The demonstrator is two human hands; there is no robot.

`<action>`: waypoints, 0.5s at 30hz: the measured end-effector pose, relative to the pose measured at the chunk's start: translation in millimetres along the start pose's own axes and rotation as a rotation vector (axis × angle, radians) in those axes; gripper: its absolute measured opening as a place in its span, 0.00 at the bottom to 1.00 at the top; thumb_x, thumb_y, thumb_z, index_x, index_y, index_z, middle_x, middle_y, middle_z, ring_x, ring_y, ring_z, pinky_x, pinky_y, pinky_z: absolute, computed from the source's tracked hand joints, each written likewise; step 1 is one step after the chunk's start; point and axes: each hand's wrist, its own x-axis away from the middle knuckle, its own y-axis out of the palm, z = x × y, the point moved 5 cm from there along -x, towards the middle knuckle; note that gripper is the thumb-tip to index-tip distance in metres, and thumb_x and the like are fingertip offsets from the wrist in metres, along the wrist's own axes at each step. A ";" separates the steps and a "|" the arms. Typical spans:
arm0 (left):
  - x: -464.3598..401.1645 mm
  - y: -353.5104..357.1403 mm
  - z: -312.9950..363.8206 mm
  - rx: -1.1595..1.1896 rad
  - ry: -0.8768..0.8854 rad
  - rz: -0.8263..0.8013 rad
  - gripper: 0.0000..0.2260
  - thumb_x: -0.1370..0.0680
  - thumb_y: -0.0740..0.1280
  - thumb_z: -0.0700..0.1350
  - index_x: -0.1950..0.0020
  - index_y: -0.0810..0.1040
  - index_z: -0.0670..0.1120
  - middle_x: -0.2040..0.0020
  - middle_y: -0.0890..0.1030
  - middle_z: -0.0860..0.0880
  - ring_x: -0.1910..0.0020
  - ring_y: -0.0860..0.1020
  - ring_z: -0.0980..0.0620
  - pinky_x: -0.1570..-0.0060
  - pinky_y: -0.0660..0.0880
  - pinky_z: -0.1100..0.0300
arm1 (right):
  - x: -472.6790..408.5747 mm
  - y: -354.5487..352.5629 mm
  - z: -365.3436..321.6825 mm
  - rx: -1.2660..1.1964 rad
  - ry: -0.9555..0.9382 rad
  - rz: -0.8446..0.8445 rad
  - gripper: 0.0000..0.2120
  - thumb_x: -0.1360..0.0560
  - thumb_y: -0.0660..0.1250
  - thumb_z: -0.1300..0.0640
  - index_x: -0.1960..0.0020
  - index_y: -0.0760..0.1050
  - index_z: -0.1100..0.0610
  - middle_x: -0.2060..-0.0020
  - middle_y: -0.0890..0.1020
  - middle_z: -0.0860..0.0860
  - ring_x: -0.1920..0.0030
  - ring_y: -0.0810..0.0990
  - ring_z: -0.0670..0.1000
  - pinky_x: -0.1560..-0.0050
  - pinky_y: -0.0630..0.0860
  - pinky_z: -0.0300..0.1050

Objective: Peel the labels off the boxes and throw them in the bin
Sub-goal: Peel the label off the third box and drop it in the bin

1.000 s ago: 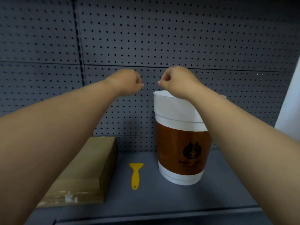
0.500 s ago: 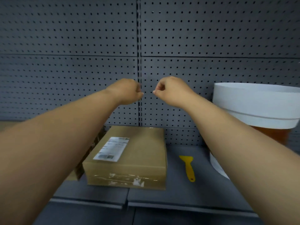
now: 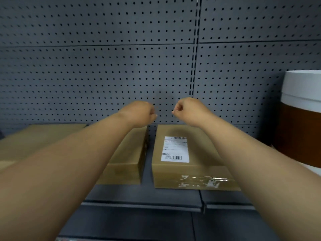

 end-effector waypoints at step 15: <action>19.1 84.4 -7.7 0.152 0.193 -0.072 0.13 0.21 0.60 0.50 0.42 0.77 0.45 0.42 0.77 0.46 0.45 0.76 0.47 0.44 0.73 0.53 | 12.1 64.5 63.0 0.070 0.326 -0.009 0.11 0.24 0.60 0.61 0.51 0.79 0.66 0.53 0.84 0.60 0.59 0.80 0.57 0.65 0.73 0.44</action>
